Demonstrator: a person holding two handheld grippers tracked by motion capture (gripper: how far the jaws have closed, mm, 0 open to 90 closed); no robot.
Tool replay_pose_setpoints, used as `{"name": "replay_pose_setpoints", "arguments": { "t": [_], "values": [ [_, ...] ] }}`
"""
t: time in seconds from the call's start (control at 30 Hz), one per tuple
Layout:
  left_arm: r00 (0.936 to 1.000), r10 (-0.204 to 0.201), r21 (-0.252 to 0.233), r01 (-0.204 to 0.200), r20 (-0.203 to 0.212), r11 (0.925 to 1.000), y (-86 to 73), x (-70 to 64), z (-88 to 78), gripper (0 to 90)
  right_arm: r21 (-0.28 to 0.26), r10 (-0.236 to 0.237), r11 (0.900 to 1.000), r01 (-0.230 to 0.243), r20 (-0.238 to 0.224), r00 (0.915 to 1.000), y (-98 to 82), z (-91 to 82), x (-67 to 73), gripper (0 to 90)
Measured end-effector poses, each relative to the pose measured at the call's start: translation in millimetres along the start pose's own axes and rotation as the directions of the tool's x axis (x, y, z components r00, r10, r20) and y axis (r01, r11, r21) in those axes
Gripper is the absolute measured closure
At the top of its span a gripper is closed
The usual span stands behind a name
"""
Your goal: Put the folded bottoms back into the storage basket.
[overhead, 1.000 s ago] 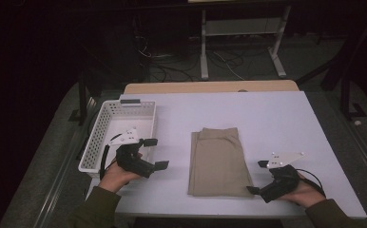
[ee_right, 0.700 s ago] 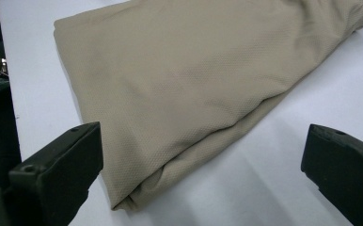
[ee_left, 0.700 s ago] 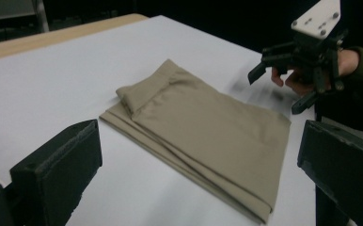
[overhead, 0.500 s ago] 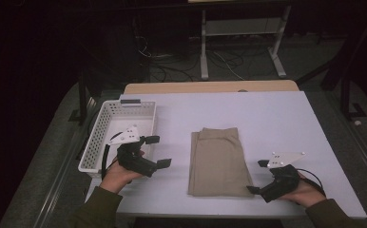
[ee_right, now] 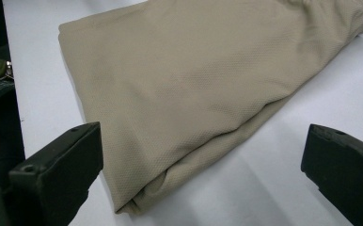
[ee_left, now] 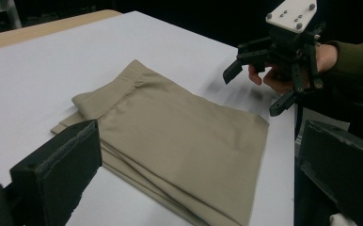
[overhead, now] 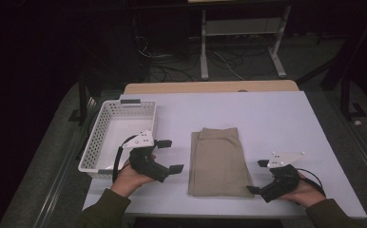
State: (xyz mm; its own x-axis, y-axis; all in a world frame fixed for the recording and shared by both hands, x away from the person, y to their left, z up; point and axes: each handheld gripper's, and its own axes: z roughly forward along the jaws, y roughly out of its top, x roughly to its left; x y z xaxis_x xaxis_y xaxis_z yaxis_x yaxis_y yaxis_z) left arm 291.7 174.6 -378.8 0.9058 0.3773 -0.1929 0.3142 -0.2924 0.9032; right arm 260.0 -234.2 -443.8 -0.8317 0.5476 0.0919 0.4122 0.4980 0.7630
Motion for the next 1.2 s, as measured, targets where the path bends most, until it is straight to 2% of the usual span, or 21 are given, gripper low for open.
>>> {"name": "replay_pose_setpoints", "arguments": {
  "t": [0.43, 0.8, 1.2],
  "values": [
    [0.9996, 0.008, 0.034, -0.008, 0.026, 0.9994, -2.8, -12.9, 23.5, 2.9, 0.0, 0.001, 1.0, -0.001, -0.001, 1.0, 0.3, 0.3, 0.3, 0.0],
    [0.9999, 0.005, 0.055, -0.004, -0.011, 0.9985, -8.4, -15.6, 37.5, 13.6, 0.001, 0.001, 1.0, -0.001, -0.001, 1.0, 0.4, 0.5, 0.5, 0.0],
    [0.9985, 0.007, 0.115, -0.001, -0.055, 0.9933, -20.7, -14.5, 61.7, 17.4, 0.001, -0.003, 1.0, 0.003, -0.003, 1.0, 0.4, 1.1, 0.7, 0.0]
  ]
}}
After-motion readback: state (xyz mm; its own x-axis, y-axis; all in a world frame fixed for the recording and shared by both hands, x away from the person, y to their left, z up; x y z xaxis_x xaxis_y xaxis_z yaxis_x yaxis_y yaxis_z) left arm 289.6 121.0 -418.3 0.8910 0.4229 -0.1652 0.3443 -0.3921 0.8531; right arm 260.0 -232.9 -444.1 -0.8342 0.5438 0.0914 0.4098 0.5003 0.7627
